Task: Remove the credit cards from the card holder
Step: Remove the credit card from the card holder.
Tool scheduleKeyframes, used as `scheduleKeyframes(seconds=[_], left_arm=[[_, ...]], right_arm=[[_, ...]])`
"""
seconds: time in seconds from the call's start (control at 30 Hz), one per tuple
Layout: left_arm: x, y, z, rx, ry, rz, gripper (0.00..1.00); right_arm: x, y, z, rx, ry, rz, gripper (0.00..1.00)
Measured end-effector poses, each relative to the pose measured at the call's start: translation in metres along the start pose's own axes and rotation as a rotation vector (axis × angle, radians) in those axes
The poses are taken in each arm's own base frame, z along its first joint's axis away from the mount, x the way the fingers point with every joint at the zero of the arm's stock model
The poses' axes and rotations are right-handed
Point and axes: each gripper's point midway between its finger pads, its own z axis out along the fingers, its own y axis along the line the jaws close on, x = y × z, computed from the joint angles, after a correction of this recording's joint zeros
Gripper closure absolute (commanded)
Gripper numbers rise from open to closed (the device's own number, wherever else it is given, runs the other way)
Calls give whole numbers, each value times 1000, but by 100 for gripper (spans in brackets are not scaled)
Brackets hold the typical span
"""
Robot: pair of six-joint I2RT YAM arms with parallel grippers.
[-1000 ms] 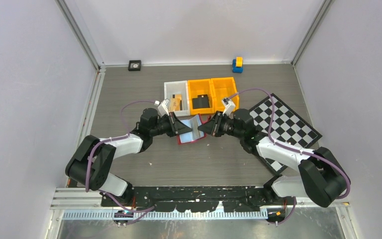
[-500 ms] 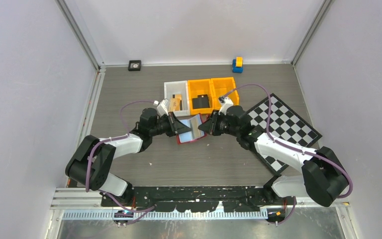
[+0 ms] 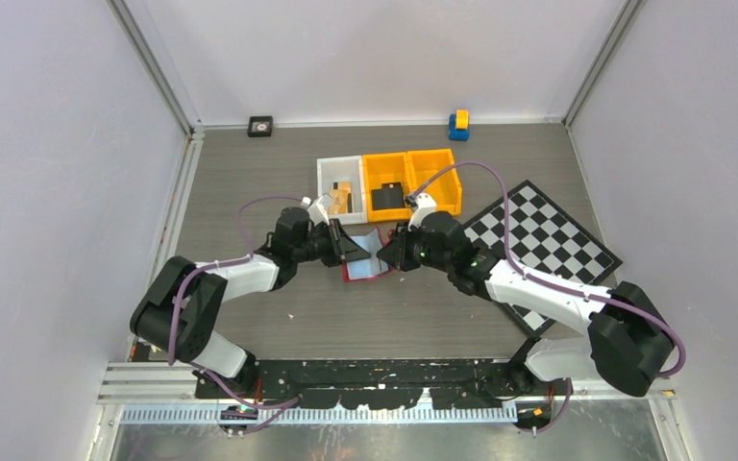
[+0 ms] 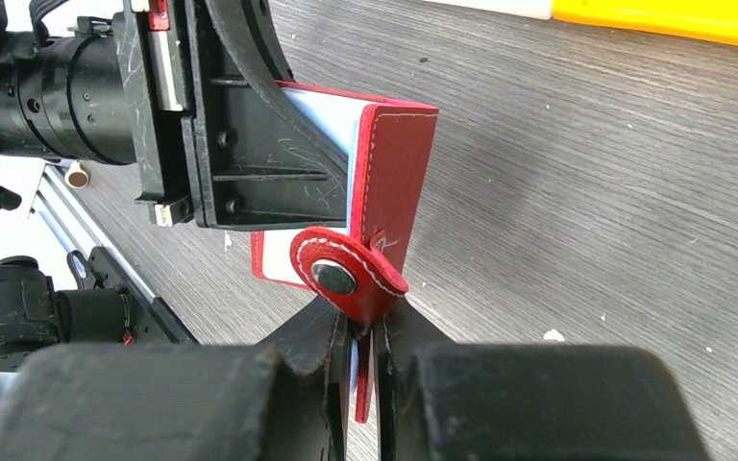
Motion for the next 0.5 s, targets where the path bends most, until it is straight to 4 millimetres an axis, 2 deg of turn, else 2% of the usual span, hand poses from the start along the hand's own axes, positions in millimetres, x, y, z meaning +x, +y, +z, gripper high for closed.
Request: scheduleKeyframes(seconds=[0.2, 0.3, 0.5], left_arm=[[0, 6, 7, -15, 19, -13, 73], [0, 5, 9, -12, 25, -14, 62], [-2, 4, 9, -10, 20, -14, 60]], right_arm=[[0, 2, -3, -5, -1, -11, 99], [-2, 2, -7, 0, -11, -13, 100], [-13, -9, -18, 83, -72, -7, 100]])
